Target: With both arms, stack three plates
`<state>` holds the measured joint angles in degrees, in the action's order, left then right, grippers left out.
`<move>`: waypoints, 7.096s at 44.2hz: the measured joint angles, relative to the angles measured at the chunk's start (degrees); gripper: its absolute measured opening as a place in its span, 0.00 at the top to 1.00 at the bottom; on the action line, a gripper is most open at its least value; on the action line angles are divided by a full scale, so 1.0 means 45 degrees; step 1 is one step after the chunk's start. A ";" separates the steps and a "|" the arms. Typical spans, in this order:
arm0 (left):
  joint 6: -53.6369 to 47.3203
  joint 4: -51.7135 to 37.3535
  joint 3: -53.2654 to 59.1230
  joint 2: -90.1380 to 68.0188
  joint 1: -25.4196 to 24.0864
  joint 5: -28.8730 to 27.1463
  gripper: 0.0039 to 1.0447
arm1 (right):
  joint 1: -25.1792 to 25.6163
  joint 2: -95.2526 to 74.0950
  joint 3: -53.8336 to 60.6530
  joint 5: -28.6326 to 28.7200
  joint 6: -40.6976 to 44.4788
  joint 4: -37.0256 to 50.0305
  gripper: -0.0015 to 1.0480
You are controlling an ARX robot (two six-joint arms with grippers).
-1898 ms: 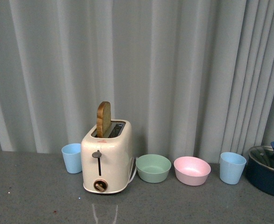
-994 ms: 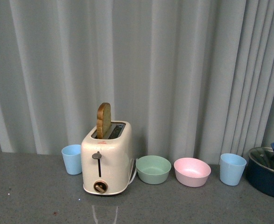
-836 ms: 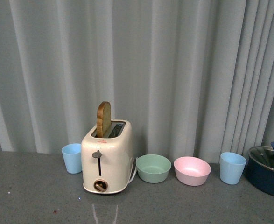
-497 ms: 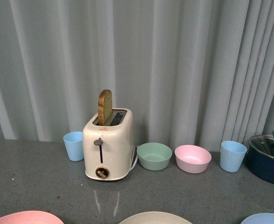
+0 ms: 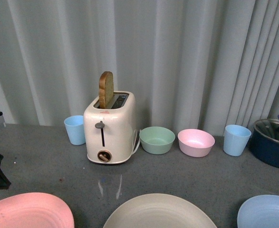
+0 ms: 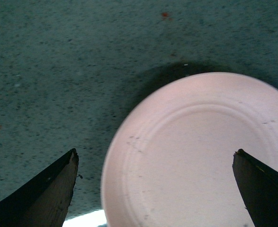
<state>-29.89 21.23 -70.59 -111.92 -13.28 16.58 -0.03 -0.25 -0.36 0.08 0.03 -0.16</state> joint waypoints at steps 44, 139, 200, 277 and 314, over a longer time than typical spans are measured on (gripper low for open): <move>-0.2696 -0.0568 -0.0301 -0.2880 -0.2268 -0.0015 0.06 | 0.0000 0.0000 0.0000 0.0005 0.0000 0.0000 0.07; 0.1025 0.3750 -0.2142 -0.1365 -0.0491 0.3211 0.97 | 0.0000 0.0000 0.0000 0.0000 0.0000 0.0000 0.07; 0.6008 -0.0879 -0.0967 -0.2526 0.5629 0.1729 0.97 | 0.0000 0.0000 0.0000 0.0005 0.0000 0.0000 0.07; 0.6086 -1.7248 1.3658 0.9826 0.0068 -0.0767 0.49 | 0.0000 0.0000 0.0000 0.0010 0.0000 0.0000 0.07; 0.6649 -1.0608 1.5334 1.8952 0.2953 -0.3682 0.97 | 0.0000 0.0000 0.0000 0.0000 0.0000 0.0000 0.07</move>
<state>0.03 -26.50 -1.58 -26.63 0.01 0.01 -0.03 -0.25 -0.36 0.08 0.03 -0.16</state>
